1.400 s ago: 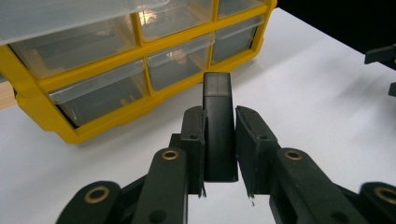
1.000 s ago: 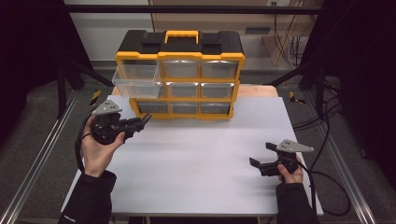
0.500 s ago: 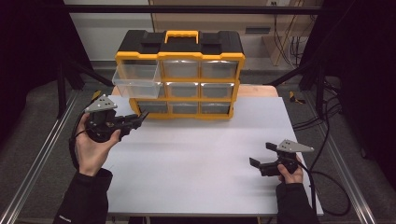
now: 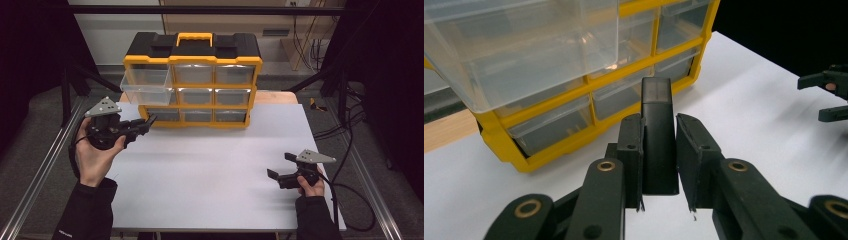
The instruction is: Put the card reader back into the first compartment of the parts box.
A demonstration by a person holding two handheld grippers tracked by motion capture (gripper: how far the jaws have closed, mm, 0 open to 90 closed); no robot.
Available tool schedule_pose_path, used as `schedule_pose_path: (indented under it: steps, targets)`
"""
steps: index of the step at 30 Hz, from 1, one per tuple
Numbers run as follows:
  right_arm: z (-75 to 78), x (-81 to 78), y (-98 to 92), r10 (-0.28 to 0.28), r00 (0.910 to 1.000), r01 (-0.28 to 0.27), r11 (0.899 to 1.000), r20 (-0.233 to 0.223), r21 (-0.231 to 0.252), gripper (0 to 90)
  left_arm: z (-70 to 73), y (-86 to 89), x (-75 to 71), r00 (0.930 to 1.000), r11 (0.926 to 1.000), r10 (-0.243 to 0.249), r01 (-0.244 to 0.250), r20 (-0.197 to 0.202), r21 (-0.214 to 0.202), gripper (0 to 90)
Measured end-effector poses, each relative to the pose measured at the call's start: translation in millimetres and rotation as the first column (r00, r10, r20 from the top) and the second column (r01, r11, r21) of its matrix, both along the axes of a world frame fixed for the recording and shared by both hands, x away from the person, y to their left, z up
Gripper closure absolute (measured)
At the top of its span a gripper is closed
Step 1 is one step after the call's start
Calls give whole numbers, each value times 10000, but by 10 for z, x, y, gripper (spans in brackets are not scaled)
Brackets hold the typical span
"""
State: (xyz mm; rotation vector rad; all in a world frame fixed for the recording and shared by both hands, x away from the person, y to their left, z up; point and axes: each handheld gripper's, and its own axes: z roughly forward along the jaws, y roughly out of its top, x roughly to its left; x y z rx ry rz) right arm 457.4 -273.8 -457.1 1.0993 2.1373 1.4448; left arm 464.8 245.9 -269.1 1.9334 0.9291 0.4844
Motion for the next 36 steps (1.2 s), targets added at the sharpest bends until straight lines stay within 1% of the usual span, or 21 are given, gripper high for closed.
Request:
schedule_pose_path:
  steps: [6,17,22,23,30,36]
  targets:
    - [1,1,-3,5,10000,-5,10000,41,-5,11,79,6,-9,9999,10000,0,-1,114,52,728]
    - [1,0,-1,3,10000,-3,10000,6,11,11,203,11,-10,9995,10000,36,-36,302,-4,728]
    - [1,1,-3,9,10000,-9,10000,31,8,11,247,5,-8,9994,9999,53,-57,349,133,728]
    - [0,2,-3,9,10000,-9,10000,45,-13,11,257,2,-10,9993,9999,69,-72,376,86,728]
    - [1,1,-4,4,10000,-4,10000,47,-11,11,329,5,4,9990,9999,105,-109,433,109,728]
    - [1,1,-4,-2,10000,2,10000,51,-11,11,403,-5,2,9987,10000,38,-41,512,58,728]
